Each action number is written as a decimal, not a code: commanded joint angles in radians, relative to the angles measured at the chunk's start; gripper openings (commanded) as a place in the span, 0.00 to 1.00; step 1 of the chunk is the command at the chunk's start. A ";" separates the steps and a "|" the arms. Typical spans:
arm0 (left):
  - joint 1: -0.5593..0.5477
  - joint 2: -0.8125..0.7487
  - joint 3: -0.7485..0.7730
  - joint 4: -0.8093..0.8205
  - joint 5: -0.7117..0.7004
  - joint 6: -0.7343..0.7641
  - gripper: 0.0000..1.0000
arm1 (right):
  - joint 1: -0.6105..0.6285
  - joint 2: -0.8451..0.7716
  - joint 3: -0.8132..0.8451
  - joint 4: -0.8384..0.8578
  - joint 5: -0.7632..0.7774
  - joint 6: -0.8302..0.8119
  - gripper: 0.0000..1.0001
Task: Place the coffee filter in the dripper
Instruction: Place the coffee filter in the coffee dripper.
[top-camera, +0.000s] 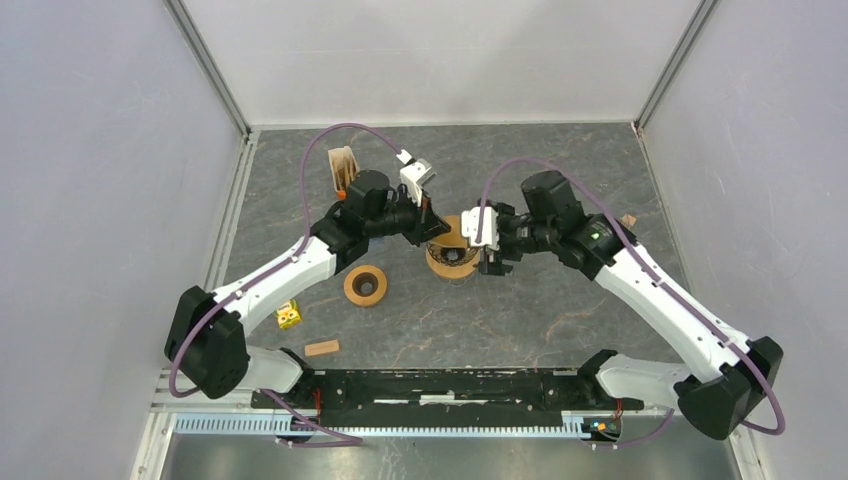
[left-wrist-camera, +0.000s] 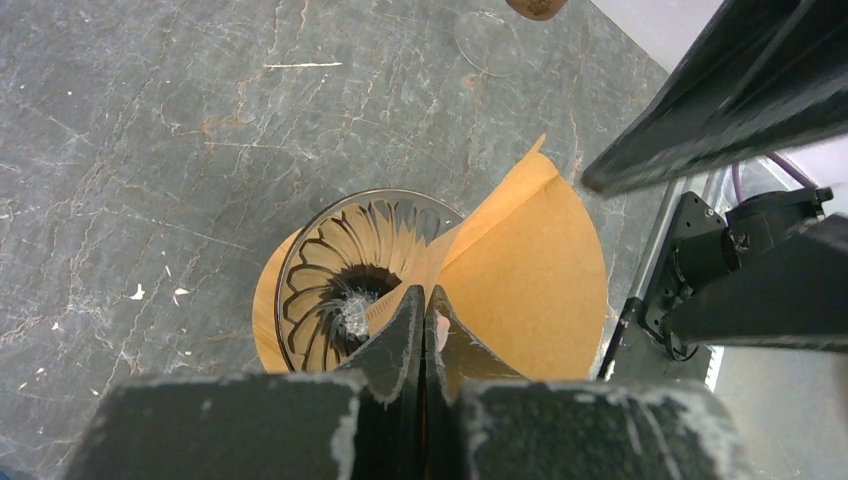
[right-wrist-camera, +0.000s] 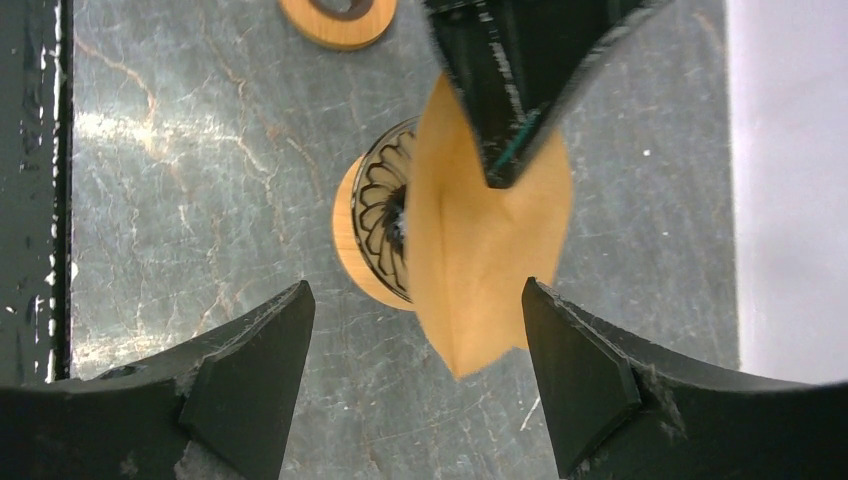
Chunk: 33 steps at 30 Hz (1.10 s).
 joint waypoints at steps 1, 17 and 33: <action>0.006 0.017 -0.016 0.111 0.018 -0.034 0.02 | 0.041 0.032 -0.028 0.030 0.052 -0.053 0.83; 0.005 0.035 -0.054 0.139 -0.024 0.051 0.11 | 0.134 0.166 -0.079 0.080 0.135 -0.078 0.84; 0.006 0.001 -0.042 0.109 -0.103 0.166 0.40 | 0.155 0.228 -0.080 0.080 0.186 -0.083 0.82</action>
